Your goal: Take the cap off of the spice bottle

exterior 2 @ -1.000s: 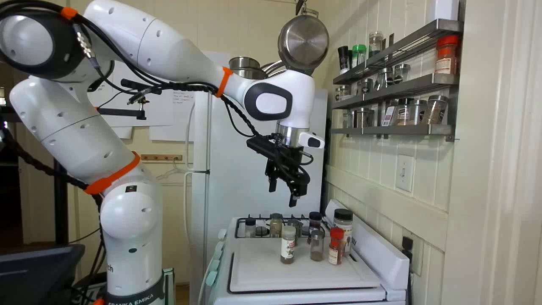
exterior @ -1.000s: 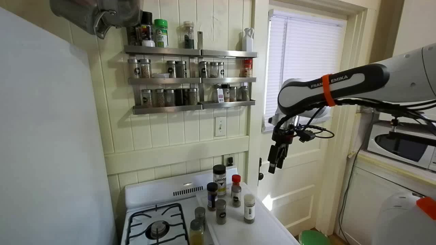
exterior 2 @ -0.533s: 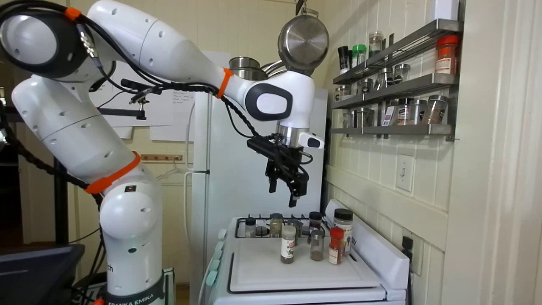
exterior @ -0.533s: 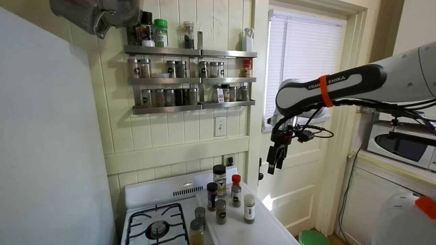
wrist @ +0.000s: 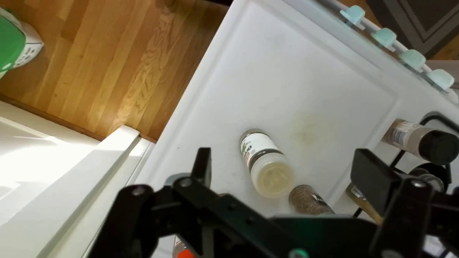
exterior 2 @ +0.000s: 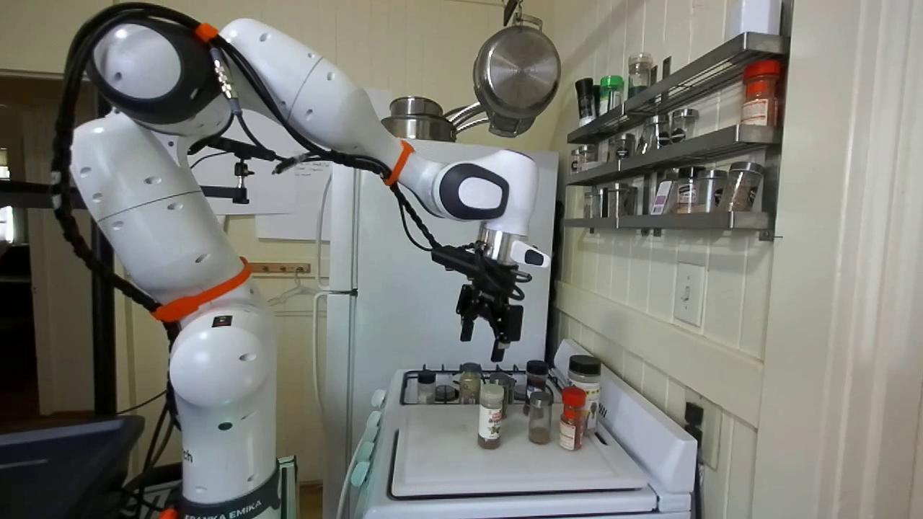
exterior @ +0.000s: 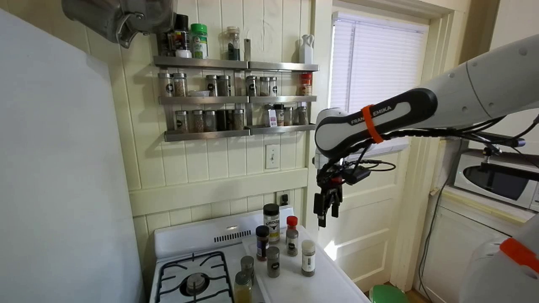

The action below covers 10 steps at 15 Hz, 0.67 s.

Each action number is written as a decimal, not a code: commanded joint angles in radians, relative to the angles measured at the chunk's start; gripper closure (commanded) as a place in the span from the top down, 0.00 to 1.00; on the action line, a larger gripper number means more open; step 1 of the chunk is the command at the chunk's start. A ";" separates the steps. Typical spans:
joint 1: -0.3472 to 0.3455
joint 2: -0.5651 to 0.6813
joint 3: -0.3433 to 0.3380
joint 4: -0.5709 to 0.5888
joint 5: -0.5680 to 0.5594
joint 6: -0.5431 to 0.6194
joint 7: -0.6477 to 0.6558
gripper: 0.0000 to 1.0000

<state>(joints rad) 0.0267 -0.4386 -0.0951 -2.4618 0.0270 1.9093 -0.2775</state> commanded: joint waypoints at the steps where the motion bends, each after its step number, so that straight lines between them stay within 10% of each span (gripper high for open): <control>1: -0.020 0.058 0.055 0.010 -0.072 0.076 0.102 1.00; 10: -0.011 0.052 0.072 -0.004 -0.097 0.154 0.147 1.00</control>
<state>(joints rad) 0.0185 -0.3858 -0.0291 -2.4602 -0.0656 2.0474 -0.1361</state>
